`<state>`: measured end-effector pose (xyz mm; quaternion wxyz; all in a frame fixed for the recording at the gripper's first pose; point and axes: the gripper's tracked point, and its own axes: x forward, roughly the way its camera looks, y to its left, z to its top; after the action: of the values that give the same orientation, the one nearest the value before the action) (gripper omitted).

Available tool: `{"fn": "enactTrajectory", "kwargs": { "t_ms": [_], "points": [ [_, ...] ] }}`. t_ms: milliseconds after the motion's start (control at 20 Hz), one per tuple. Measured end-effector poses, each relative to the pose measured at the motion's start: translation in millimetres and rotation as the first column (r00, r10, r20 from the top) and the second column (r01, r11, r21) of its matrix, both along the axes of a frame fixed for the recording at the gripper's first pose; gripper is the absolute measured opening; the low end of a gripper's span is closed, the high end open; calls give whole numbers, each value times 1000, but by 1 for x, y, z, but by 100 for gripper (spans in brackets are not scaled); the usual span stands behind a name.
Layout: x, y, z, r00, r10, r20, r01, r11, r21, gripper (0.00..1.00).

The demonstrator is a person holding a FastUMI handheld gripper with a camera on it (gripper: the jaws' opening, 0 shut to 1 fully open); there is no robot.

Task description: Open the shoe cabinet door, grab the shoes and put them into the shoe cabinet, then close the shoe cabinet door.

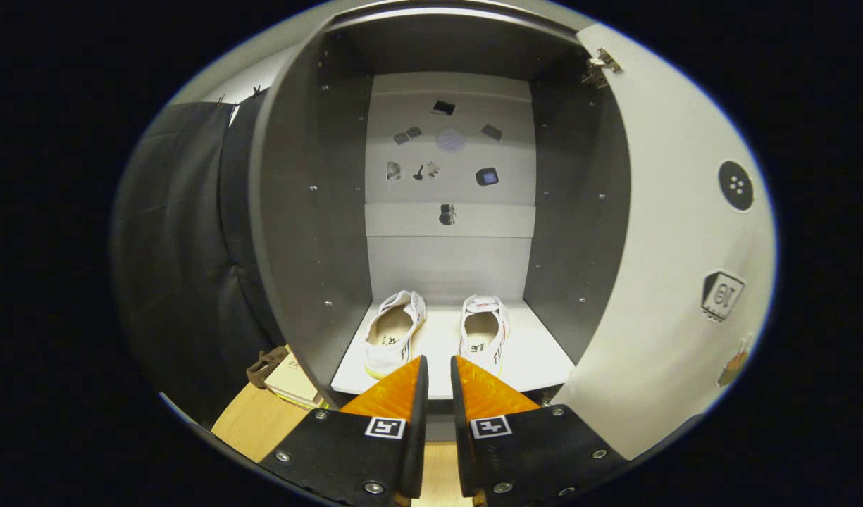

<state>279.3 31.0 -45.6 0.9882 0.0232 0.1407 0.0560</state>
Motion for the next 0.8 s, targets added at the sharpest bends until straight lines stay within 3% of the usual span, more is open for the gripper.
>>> {"fn": "enactTrajectory", "kwargs": {
  "t_ms": [450,800],
  "points": [
    [-126,-9,42,995,-64,79,63,998,13,24],
    [-188,-19,44,992,-84,94,80,996,44,27]
  ]
}}
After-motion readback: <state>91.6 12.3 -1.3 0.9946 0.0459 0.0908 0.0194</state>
